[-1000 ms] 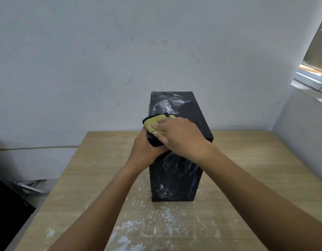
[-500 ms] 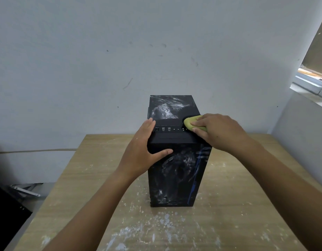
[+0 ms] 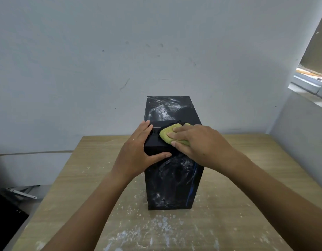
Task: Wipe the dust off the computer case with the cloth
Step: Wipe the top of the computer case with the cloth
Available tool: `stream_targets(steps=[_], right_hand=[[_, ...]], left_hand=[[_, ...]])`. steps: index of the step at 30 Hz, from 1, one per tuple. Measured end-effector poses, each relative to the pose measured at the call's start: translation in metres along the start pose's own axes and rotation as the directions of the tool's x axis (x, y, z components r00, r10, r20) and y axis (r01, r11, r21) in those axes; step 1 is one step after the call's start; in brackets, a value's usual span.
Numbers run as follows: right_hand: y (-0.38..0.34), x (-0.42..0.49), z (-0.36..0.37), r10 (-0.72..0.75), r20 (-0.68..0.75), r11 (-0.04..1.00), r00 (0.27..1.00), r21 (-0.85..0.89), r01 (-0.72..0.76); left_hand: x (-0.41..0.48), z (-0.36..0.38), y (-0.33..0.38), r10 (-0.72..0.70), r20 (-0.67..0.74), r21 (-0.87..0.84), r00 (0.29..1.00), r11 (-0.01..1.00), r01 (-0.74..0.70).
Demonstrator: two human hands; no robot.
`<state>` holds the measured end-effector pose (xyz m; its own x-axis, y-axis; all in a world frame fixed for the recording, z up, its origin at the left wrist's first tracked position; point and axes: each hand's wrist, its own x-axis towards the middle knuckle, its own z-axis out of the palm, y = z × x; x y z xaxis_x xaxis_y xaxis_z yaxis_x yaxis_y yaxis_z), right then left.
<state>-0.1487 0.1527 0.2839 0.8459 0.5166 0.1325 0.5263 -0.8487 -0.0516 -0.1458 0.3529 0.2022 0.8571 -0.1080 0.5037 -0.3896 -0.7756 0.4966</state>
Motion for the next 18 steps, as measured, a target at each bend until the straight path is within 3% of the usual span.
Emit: stream_targets(steps=[7,12,18], right_hand=[[0.004,0.031,0.010,0.133,-0.043,0.991,0.990,-0.001,-0.133],[0.014,0.006,0.003,0.067,-0.014,0.997,0.998,0.031,-0.067],[0.049,0.004,-0.003,0.120,-0.004,0.988,0.993,0.093,-0.119]], left_hand=[[0.001,-0.001,-0.004,0.052,0.002,0.125,0.999,0.991,-0.052],[0.006,-0.001,-0.006,0.310,-0.052,0.275,0.949,0.918,-0.285],[0.015,0.005,-0.004,0.443,-0.014,0.324,0.896,0.850,-0.415]])
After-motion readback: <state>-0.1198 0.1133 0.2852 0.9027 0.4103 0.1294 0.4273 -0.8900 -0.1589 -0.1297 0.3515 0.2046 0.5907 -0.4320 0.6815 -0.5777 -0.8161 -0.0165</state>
